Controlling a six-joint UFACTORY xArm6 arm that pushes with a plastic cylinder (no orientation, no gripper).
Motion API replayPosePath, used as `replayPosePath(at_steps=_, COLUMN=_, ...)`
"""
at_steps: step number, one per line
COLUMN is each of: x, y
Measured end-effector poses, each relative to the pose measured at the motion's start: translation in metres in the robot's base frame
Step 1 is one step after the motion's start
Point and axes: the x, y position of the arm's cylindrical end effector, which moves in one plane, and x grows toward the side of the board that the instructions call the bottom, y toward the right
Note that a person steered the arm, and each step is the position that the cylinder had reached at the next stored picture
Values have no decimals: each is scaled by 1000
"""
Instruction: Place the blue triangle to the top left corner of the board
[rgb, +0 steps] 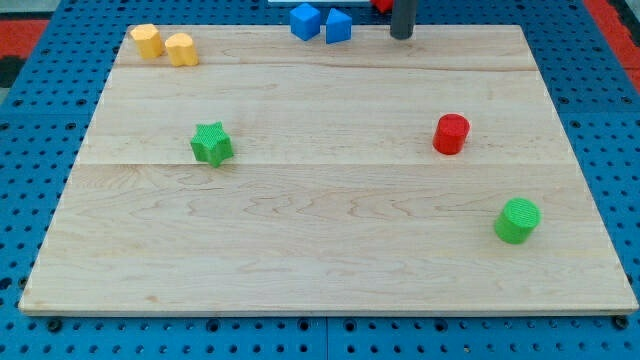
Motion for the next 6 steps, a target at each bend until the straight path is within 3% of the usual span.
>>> replayPosePath(at_steps=2, x=1, y=-58)
replayPosePath(at_steps=4, x=-1, y=-287)
replayPosePath(at_steps=5, x=0, y=-360)
replayPosePath(at_steps=6, x=4, y=-362)
